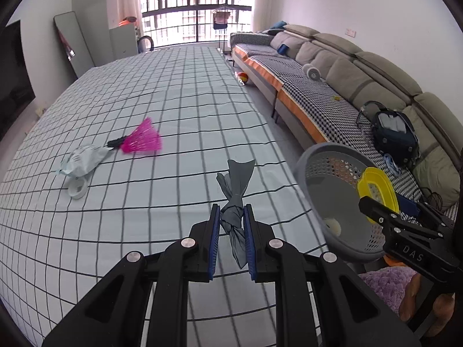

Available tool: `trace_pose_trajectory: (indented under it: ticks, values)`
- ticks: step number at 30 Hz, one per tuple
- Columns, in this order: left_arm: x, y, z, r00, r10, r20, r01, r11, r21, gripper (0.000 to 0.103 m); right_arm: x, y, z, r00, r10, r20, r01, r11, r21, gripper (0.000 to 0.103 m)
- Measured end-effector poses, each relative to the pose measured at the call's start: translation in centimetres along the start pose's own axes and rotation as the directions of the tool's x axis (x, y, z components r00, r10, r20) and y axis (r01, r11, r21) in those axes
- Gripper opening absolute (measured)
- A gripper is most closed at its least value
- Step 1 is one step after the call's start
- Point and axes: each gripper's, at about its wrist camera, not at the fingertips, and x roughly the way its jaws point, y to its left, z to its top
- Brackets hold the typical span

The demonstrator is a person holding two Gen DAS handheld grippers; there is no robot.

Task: Collect trash
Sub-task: 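Carry the ring and bow over the grey basket and open both grippers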

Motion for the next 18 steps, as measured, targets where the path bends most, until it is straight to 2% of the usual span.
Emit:
trace_pose_trajectory:
  ticks: [4, 7, 13, 18]
  values:
    - [1.5, -4.1, 0.8, 0.999, -0.036, -0.011, 0.036, 0.998, 0.045, 0.017, -0.7, -4.5, -0.2, 0.997, -0.075, 0.001, 0.074, 0.996, 0.040, 0.068]
    - [2.9, -6.7, 1.2, 0.998, -0.052, -0.029, 0.054, 0.996, 0.076, 0.017, -0.4, -6.9, -0.5, 0.995, -0.099, -0.010, 0.099, 0.993, 0.059, 0.068]
    - [4.8, -10.9, 1.7, 0.996, -0.078, -0.049, 0.083, 0.989, 0.120, 0.017, 0.7, -9.1, -1.1, 0.994, -0.100, -0.033, 0.102, 0.992, 0.080, 0.068]
    - [6.2, -12.8, 1.7, 0.993, -0.090, -0.081, 0.101, 0.985, 0.138, 0.017, 1.6, -10.3, -0.9, 0.995, -0.094, -0.041, 0.097, 0.991, 0.088, 0.068]
